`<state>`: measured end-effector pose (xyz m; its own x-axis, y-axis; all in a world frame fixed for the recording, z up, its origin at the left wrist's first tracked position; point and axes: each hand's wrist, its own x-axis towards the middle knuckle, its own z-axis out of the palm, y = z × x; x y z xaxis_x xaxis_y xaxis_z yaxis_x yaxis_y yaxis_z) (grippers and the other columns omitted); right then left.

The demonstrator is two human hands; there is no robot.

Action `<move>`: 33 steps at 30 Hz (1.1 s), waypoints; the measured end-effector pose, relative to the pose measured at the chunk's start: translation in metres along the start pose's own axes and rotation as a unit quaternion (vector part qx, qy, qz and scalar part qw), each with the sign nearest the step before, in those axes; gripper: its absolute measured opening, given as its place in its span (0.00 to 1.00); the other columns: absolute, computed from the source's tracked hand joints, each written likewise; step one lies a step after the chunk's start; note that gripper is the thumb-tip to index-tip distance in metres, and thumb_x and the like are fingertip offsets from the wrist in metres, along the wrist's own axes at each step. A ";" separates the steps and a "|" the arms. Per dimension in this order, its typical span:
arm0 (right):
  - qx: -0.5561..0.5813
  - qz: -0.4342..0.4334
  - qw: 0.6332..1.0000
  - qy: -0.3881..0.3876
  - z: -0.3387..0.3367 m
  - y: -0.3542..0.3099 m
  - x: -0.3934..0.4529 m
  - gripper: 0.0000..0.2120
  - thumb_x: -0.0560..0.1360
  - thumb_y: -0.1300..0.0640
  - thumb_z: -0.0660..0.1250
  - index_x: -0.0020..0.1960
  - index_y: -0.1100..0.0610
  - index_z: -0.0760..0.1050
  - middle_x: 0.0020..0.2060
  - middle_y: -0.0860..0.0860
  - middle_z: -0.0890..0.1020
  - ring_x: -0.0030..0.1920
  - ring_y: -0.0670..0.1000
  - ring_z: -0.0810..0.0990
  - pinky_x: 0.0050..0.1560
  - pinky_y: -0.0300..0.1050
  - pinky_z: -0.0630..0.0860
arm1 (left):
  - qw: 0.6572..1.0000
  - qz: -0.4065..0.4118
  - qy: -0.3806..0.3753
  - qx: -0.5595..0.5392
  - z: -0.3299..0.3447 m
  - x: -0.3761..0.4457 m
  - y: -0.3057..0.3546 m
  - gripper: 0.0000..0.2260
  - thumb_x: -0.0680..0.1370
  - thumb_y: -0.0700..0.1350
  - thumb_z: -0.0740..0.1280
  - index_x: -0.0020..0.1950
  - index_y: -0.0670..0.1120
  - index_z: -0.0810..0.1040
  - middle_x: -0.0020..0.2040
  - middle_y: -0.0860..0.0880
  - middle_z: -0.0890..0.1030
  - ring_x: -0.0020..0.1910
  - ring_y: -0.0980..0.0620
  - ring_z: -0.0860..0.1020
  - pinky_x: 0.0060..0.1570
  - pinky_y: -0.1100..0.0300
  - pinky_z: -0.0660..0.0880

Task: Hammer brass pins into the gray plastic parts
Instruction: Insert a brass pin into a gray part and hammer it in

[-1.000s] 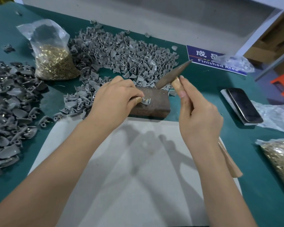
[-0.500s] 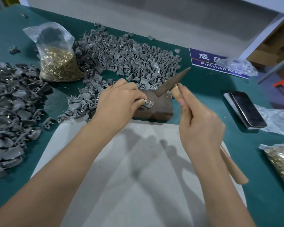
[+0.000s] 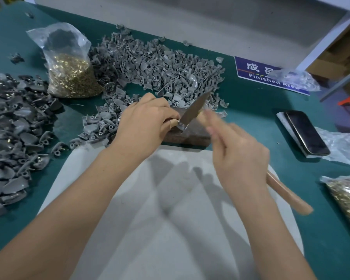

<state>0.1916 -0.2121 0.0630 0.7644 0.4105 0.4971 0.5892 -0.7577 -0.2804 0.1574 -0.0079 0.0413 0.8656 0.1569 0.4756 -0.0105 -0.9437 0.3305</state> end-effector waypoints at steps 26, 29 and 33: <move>0.022 -0.018 0.992 0.123 -0.010 0.021 0.000 0.17 0.85 0.53 0.61 0.72 0.42 0.75 0.38 0.50 0.80 0.32 0.58 0.77 0.29 0.48 0.72 | 1.000 -0.009 0.014 -0.020 0.002 0.001 -0.002 0.06 0.79 0.53 0.71 0.53 0.56 0.86 0.46 0.56 0.82 0.52 0.49 0.74 0.44 0.53 0.73; 0.033 -0.029 0.993 0.109 -0.004 0.013 0.001 0.17 0.85 0.52 0.60 0.72 0.43 0.75 0.39 0.50 0.80 0.34 0.58 0.77 0.30 0.48 0.72 | 1.000 -0.005 0.016 -0.018 0.002 0.001 -0.002 0.06 0.79 0.53 0.70 0.53 0.56 0.87 0.46 0.56 0.82 0.52 0.48 0.74 0.44 0.53 0.73; -0.022 -0.071 0.997 0.016 -0.007 0.015 0.003 0.16 0.84 0.48 0.60 0.70 0.39 0.77 0.36 0.48 0.78 0.33 0.57 0.77 0.29 0.46 0.69 | 1.000 0.000 0.019 -0.015 0.002 0.000 -0.003 0.07 0.79 0.53 0.70 0.53 0.56 0.87 0.46 0.56 0.82 0.51 0.48 0.74 0.42 0.56 0.70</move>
<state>0.2014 -0.2260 0.0659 0.6649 0.4989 0.5560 0.6782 -0.7151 -0.1694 0.1578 -0.0053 0.0386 0.8463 0.1691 0.5052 -0.0250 -0.9347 0.3546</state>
